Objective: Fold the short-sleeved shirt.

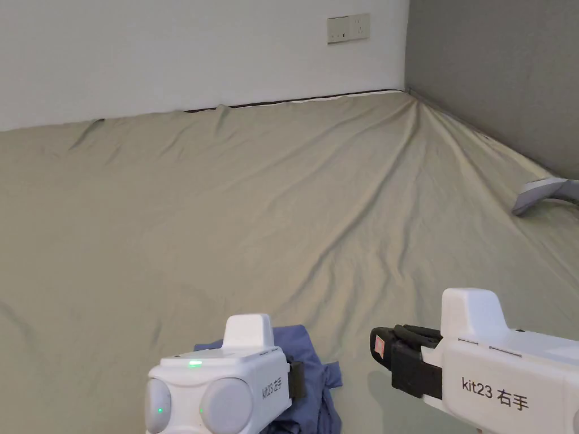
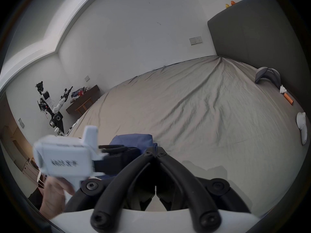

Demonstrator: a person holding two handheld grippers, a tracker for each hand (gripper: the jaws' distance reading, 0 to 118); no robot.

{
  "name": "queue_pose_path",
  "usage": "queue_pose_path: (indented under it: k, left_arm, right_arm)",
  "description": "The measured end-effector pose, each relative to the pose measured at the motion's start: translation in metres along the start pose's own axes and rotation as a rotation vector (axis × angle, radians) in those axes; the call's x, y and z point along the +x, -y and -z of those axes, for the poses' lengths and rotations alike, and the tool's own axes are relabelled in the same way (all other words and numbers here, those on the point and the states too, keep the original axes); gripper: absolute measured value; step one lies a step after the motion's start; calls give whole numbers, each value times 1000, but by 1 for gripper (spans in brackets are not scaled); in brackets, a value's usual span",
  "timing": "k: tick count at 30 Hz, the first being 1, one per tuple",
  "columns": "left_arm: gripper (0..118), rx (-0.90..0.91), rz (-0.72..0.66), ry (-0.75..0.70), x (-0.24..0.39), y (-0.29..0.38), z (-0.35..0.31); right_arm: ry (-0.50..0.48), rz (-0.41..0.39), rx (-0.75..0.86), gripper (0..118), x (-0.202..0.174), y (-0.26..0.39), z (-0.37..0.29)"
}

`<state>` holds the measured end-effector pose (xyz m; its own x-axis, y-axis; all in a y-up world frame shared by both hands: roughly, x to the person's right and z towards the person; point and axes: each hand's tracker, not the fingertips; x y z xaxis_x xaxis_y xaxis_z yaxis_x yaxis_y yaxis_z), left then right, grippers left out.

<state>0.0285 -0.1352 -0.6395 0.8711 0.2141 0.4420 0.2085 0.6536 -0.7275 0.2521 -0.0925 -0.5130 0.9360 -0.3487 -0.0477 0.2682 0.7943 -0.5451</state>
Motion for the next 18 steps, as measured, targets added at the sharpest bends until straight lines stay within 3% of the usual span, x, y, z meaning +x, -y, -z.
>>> queue_pose_path:
  k: [3,5,6,7,8,9,13,14,15,16,17,18]
  left_arm:
    - [6,187,45,28,-5,-4,-59]
    - [19,273,71,1,-14,-3,-94]
    - [37,286,61,-27,-19,-2,-104]
    - [65,291,42,-56,-26,1,-111]
    - [105,289,22,-82,-32,4,-117]
    - [118,279,-12,-106,-39,8,-120]
    - [106,285,-185,-67,-69,20,-144]
    - [96,287,-220,-54,-74,22,-149]
    - [82,300,-253,-49,-79,25,-153]
    - [61,308,-279,-52,-86,26,-157]
    - [14,315,-292,-51,-90,29,-161]
    - [0,319,-278,-46,-92,33,-164]
  right_arm:
    - [-19,-20,19,0,-4,-2,2]
    - [-50,-33,24,0,-8,-4,6]
    - [-69,-40,28,0,-15,-5,5]
    - [-88,-44,28,0,-18,-6,7]
    - [-112,-51,27,0,-21,-8,9]
    - [-129,-56,28,0,-23,-9,10]
    - [-182,-81,34,0,-36,-16,12]
    - [-184,-84,32,0,-40,-19,13]
    - [-188,-90,32,0,-42,-20,14]
    - [-200,-102,33,0,-45,-22,14]
    - [-208,-111,29,0,-48,-24,15]
    - [-217,-122,26,0,-50,-26,16]
